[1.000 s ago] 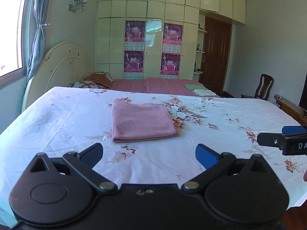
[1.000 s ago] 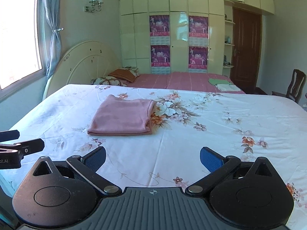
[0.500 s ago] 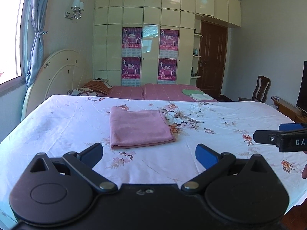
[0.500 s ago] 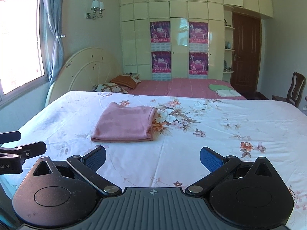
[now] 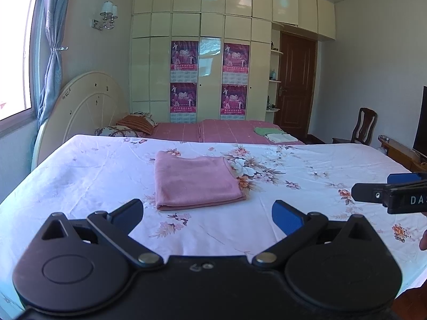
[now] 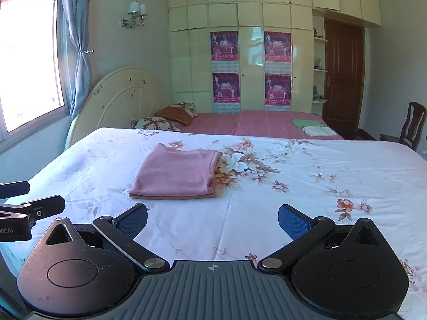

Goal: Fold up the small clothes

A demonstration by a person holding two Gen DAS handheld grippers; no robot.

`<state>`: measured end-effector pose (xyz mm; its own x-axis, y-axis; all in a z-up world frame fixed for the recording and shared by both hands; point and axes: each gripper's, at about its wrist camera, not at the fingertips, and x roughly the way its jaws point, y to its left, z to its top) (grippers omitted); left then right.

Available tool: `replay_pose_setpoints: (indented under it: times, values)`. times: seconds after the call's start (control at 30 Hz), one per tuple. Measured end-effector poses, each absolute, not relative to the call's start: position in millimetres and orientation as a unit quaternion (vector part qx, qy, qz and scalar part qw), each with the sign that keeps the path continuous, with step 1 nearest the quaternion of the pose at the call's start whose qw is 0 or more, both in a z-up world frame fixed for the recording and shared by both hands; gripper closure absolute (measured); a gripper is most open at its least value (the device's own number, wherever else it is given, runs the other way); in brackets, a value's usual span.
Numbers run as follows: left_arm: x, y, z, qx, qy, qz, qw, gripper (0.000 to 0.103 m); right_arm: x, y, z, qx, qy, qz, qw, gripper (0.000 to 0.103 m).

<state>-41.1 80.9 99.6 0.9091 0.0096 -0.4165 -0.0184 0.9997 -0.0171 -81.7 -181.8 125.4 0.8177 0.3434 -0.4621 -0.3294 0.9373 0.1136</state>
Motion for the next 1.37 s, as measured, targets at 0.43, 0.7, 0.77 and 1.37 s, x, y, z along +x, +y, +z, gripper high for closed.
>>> replay_pose_setpoints:
  times: [0.43,0.7,0.77,1.37]
  values:
    - [-40.0,81.2,101.1,-0.008,0.21,0.006,0.978,0.0,-81.8,-182.0,126.1,0.014,0.245,0.178,0.953,0.0]
    - [-39.3,80.4,101.2,-0.007,0.205,0.006,0.979,0.0,-81.0,-180.8,125.8,0.013,0.244,0.178,0.953,0.0]
    - [-39.8,80.1,101.1,-0.007,0.204,0.007,0.979,0.0,-81.1,-181.0,126.0,0.014,0.244,0.179,0.953,0.0]
    - [-45.6,78.5,102.7,-0.014,0.187,-0.001,0.982,0.004,-76.8,-176.8,124.3,0.007,0.242,0.192,0.951,0.0]
